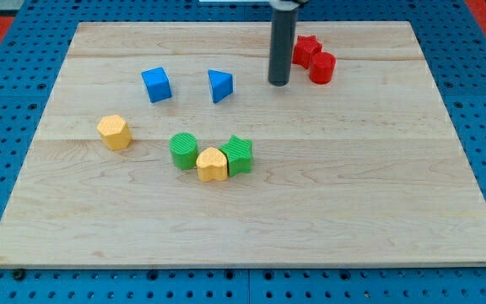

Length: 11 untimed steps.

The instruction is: Adjust the blue triangle to left of red blocks

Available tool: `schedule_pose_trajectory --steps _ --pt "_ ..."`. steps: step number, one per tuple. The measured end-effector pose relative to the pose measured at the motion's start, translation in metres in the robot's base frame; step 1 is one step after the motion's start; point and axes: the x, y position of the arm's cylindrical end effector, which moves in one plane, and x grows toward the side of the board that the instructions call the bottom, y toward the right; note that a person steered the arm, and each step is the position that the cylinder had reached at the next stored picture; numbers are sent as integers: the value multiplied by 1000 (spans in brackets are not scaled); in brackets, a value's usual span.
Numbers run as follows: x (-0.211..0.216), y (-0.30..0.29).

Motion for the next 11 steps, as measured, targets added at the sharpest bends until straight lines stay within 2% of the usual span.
schedule_pose_trajectory --steps 1,2,3,5,6,7,8,9,10,11 --pt "25 -61" --pt "23 -66" --pt "-6 -98" --pt "-28 -129" --pt "-35 -121" --pt "-41 -65" --pt "-41 -53" --pt "6 -71" --pt "51 -108" --pt "37 -215"
